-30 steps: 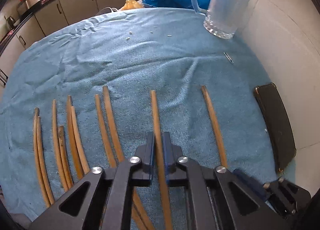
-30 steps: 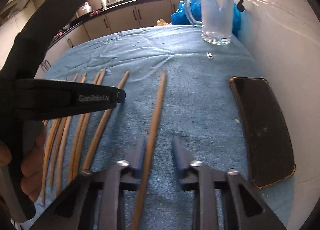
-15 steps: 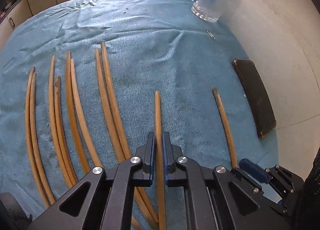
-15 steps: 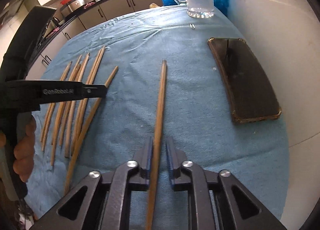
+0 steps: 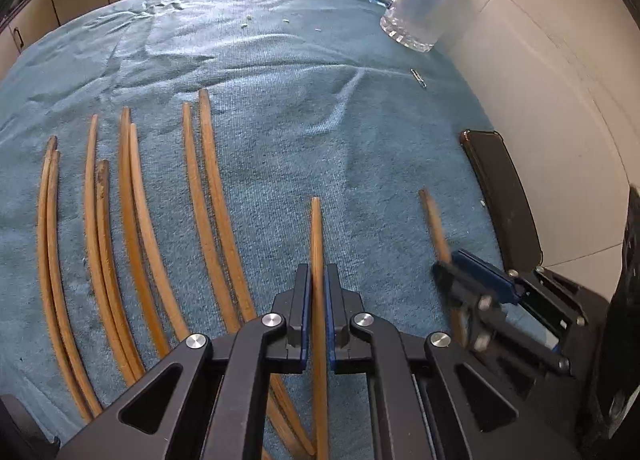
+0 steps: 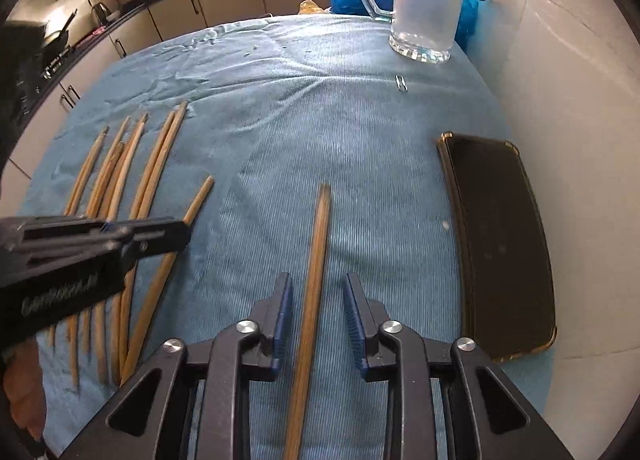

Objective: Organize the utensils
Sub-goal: 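Lift both held chopsticks and lower them into the black cup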

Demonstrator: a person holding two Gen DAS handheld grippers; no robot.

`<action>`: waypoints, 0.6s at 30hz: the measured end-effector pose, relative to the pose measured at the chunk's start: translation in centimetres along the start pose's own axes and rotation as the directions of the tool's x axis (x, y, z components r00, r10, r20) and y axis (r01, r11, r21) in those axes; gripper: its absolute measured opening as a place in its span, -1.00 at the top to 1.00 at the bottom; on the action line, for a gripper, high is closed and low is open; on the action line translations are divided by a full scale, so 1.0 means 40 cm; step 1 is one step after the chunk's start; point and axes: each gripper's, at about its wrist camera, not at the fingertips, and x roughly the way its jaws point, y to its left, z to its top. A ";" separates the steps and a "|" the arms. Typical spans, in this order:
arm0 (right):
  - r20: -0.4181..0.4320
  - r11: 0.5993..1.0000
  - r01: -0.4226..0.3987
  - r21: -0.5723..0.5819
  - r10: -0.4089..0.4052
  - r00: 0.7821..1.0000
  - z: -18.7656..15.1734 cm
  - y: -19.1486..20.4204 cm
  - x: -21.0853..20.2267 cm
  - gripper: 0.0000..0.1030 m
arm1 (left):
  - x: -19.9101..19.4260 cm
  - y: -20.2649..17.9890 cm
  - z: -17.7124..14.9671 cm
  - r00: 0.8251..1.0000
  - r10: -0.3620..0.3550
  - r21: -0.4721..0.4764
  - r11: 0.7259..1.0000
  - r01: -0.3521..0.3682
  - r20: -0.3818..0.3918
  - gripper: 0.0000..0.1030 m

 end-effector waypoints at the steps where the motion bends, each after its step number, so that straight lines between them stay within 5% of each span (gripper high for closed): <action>1: -0.001 1.000 -0.009 0.005 0.009 1.000 0.003 -0.001 0.001 0.84 | -0.008 0.003 -0.011 1.000 0.000 -0.003 1.000 0.000 0.008 0.89; 9: 0.128 0.991 -0.117 0.068 0.108 0.986 -0.033 -0.014 -0.101 0.85 | -0.191 -0.009 -0.113 0.984 -0.057 0.040 0.998 0.051 0.168 0.89; 18: 0.340 0.984 -0.180 0.014 0.165 0.926 -0.124 0.081 -0.324 0.85 | -0.458 -0.008 -0.302 0.908 -0.125 0.084 0.991 0.100 0.399 0.89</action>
